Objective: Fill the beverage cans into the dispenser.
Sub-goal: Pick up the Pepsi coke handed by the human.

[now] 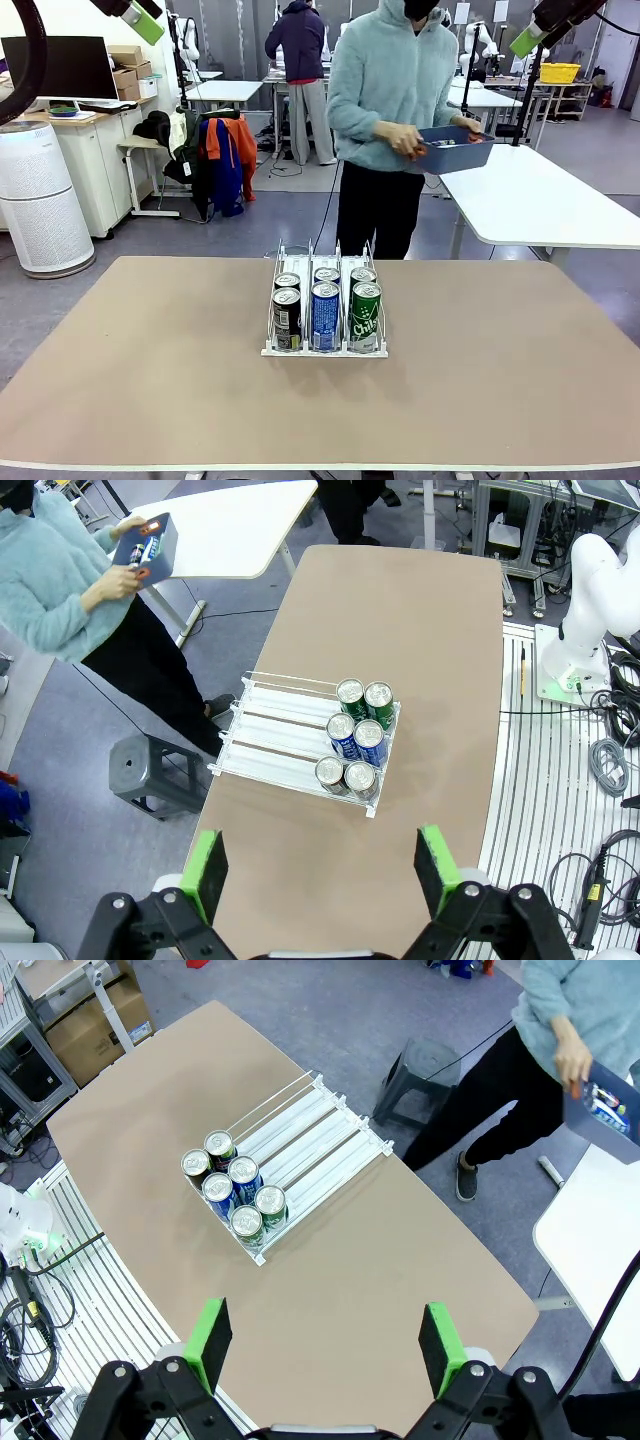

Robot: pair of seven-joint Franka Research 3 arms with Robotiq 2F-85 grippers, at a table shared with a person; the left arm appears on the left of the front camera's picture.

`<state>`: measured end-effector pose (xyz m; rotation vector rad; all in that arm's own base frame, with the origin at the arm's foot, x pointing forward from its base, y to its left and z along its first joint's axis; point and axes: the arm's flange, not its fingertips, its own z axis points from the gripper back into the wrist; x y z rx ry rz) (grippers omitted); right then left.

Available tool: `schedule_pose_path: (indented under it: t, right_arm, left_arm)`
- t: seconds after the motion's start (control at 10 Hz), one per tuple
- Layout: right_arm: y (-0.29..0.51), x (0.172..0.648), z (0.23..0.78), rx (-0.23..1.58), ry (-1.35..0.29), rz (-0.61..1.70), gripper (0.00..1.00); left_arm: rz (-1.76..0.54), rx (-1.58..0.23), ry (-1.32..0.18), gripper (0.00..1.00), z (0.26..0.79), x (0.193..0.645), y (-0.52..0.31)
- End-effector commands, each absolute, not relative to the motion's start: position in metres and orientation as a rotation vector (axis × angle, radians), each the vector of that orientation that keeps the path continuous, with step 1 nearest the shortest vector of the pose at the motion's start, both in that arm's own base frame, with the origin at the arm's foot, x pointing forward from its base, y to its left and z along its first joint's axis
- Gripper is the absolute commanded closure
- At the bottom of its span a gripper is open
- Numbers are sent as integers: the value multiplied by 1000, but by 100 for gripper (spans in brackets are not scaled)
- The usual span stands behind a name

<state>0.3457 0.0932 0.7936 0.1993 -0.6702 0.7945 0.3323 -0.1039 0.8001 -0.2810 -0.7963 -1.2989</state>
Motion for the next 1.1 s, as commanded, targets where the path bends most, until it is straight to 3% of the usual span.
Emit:
schedule_pose_path:
  t: [0.0,1.0]
  right_arm:
    - [93,345,794,203,-671,786,0]
    - [93,345,794,203,-671,786,0]
  left_arm:
    - [-1300,-301,-799,0,800,332,-103]
    - [-1300,-301,-799,0,800,332,-103]
